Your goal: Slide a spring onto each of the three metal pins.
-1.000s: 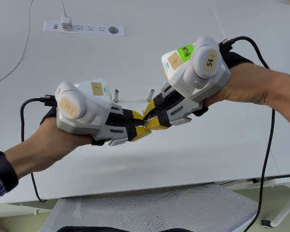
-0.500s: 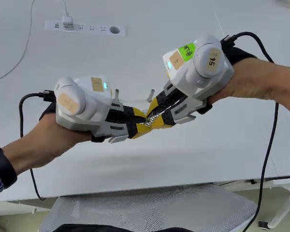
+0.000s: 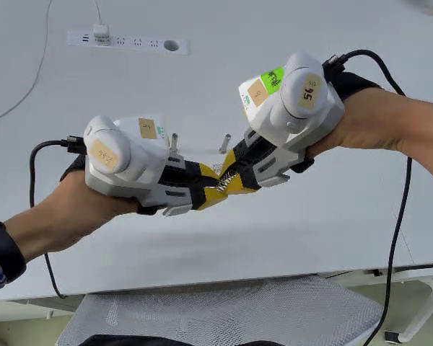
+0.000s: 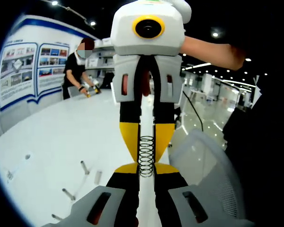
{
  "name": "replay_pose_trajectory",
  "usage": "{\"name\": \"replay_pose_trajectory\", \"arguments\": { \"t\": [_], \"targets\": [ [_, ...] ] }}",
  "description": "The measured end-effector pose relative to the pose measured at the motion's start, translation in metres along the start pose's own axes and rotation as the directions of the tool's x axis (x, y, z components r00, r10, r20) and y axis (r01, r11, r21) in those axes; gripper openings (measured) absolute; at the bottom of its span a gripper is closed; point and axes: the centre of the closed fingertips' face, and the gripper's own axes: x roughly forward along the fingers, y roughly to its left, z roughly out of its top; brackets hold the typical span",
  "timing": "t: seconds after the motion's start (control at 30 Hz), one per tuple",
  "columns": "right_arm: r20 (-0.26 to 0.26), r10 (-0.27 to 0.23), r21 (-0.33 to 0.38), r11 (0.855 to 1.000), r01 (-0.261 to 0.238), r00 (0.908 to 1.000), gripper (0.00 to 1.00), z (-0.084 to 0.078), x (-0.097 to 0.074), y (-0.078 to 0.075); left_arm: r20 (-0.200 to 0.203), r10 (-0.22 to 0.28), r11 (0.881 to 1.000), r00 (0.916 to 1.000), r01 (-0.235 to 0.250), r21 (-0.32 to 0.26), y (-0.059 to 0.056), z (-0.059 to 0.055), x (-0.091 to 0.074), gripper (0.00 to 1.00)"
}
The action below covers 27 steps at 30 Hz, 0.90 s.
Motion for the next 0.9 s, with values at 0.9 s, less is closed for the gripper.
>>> {"name": "replay_pose_trajectory", "arguments": {
  "t": [0.9],
  "targets": [
    [0.017,-0.049,0.028,0.998,0.048,0.9987,0.12,0.015,0.024,-0.037,-0.085,0.272,0.942,0.9586,-0.283,-0.183,0.038,-0.085,-0.075,0.37]
  ]
}}
